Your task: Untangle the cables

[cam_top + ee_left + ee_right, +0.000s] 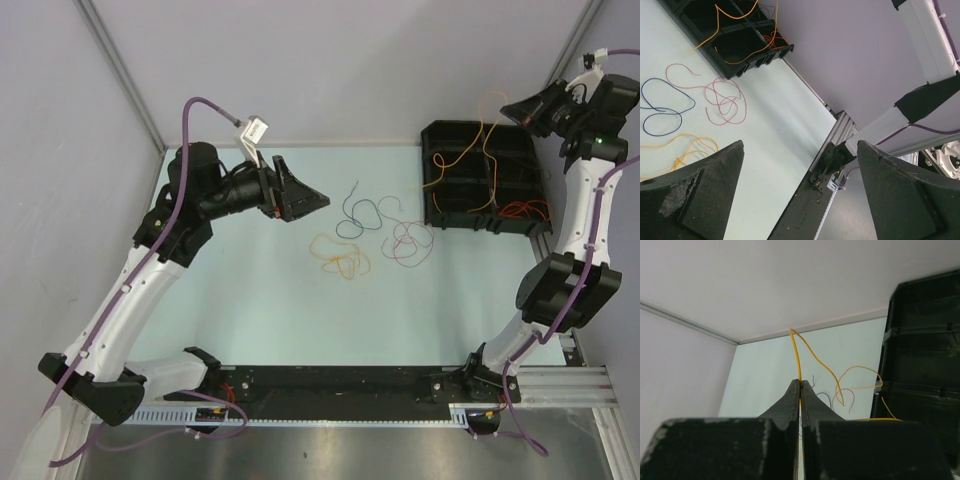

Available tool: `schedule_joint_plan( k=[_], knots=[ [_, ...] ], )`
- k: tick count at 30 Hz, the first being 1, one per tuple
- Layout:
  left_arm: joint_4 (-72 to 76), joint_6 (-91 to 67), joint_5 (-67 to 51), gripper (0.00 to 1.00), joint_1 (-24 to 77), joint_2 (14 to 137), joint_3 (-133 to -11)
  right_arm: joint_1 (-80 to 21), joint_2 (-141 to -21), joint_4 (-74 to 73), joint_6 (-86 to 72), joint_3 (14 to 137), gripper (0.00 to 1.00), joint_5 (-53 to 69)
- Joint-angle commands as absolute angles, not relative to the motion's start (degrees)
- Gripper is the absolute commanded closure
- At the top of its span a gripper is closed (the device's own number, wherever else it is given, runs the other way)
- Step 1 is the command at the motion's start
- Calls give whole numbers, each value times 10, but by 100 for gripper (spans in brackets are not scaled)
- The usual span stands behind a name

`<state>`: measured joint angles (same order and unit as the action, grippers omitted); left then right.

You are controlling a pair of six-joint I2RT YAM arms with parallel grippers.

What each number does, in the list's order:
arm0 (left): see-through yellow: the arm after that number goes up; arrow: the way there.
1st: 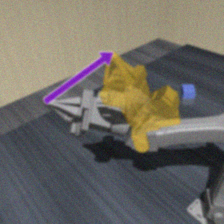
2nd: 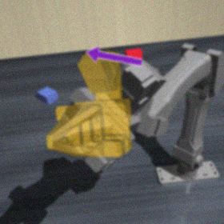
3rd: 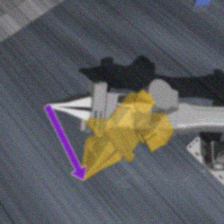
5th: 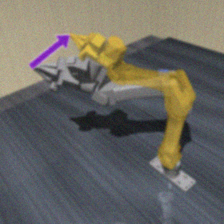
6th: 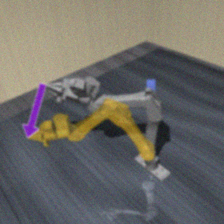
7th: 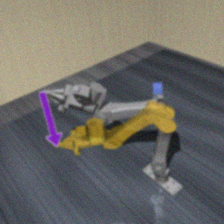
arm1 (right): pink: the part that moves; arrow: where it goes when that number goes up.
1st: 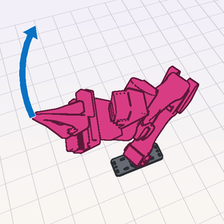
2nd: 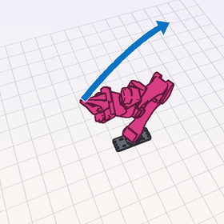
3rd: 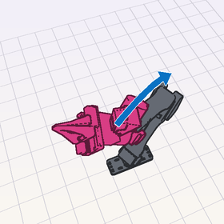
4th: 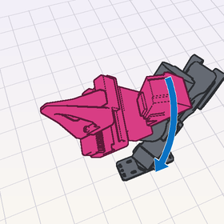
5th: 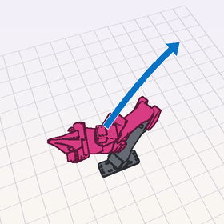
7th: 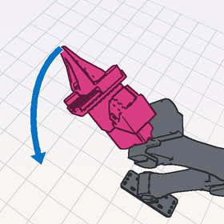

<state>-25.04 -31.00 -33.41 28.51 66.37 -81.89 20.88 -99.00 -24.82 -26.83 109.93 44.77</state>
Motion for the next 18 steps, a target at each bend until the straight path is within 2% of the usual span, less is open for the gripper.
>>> schedule_joint_plan(
  k=[1, 18],
  knots=[
    [-245, -309, -345, 0, 281, 661, -844, 219, -958, -242, -251, 1089, 100, 445],
    [-265, -308, -345, 0, 281, 637, -835, 222, -879, -289, -217, 1058, 100, 396]
  ],
)
